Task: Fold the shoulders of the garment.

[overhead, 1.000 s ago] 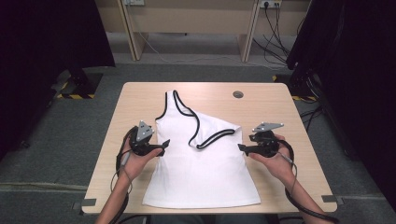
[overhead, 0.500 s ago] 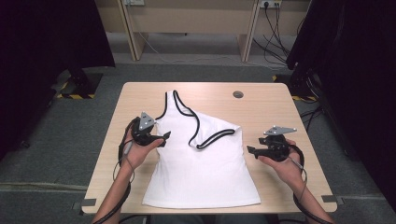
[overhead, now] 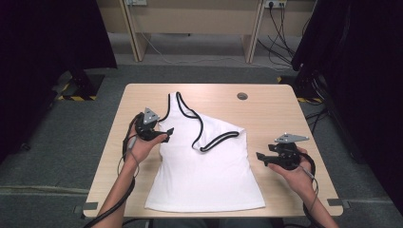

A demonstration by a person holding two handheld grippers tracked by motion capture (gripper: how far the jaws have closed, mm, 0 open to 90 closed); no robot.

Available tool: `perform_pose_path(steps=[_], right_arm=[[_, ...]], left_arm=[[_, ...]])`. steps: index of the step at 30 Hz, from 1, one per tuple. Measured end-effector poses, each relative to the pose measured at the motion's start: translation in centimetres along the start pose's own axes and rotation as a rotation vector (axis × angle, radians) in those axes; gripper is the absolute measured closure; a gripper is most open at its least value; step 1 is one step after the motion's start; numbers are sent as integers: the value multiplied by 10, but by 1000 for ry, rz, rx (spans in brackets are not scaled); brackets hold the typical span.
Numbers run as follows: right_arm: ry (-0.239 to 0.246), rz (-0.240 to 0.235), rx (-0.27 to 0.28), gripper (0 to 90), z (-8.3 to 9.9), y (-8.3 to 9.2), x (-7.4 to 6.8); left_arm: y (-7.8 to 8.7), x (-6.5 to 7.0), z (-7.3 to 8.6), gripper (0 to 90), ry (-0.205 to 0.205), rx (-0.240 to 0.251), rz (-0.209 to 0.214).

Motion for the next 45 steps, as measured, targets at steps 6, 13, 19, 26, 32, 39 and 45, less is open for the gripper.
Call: perform_pose_path(steps=[6,13,19,26,32,39,45], right_arm=[[-11,2,5,345,12,1,1],[-33,5,14,347,22,4,3],[-38,10,31,344,30,7,5],[-50,13,60,341,38,10,9],[-52,20,84,341,42,13,10],[-49,22,106,341,45,13,10],[-51,25,115,341,48,14,12]], left_arm=[[-11,-5,0,94,10,-19,-12],[-21,-8,-2,97,17,-36,-14],[-28,-10,-9,99,18,-40,-15],[-41,-14,-24,105,16,-44,-18],[-56,-20,-33,110,23,-61,-26],[-77,-29,-33,118,37,-97,-39],[-88,-35,-35,123,45,-111,-49]])
Point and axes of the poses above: each handheld gripper's, and its own axes: y roughly backward along the jaws, z roughly out of its underside, x roughly to its right, the point moved 3 cm from there along -y, roughly forward along the jaws, and after that the axes turned 6 degrees about -z, right-handed, at the moved point
